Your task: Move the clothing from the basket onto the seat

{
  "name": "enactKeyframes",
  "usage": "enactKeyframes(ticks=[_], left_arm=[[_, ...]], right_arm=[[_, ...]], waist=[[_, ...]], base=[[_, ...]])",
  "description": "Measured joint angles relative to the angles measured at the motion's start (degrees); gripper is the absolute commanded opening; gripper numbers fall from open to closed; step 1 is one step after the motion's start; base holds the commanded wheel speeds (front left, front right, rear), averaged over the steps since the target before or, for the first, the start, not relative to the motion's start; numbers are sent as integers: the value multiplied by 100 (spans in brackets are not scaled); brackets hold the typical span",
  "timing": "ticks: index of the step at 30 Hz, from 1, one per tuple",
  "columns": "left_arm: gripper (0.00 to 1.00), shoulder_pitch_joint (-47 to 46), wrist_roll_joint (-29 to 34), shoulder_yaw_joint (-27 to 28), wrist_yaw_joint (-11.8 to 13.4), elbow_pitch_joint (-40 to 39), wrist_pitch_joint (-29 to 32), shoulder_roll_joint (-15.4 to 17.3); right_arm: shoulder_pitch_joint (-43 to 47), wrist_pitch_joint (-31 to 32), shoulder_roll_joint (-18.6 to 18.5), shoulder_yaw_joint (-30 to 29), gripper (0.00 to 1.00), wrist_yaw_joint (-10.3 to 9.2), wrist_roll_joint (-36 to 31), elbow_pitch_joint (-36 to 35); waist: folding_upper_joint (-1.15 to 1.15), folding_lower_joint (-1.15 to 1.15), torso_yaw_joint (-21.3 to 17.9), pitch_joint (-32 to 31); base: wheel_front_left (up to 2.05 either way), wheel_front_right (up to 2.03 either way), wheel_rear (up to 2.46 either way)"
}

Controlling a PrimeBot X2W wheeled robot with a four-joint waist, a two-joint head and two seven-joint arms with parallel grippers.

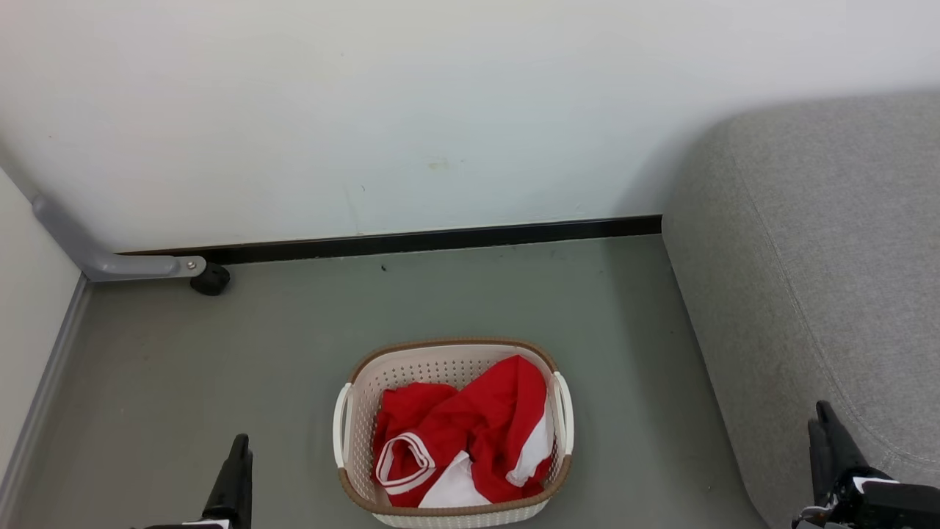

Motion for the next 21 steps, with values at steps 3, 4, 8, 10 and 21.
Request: enactKeyframes(ticks=[3,4,8,10,21], left_arm=[[100,19,0,-20,0,25,-10,-3],[100,17,1,-30,0,29,-30,-3],[100,-10,15,-86,0,63,-105,-2],[100,-55,31,-121,0,78,-157,-2],[100,-272,412,-374,-1,230,-410,59]], right_arm=[[23,-1,7,9,100,0,-8,20],[15,-2,5,12,100,0,-25,20],[-16,-9,-1,47,100,0,-89,21],[-48,-23,-8,67,100,0,-110,22],[-219,-168,-152,321,100,0,-545,59]], waist=[[0,0,-1,6],[0,0,-2,7],[0,0,-4,9],[0,0,-5,12],[0,0,-11,29]], base=[[0,0,0],[0,0,0],[0,0,0],[0,0,0],[0,0,0]])
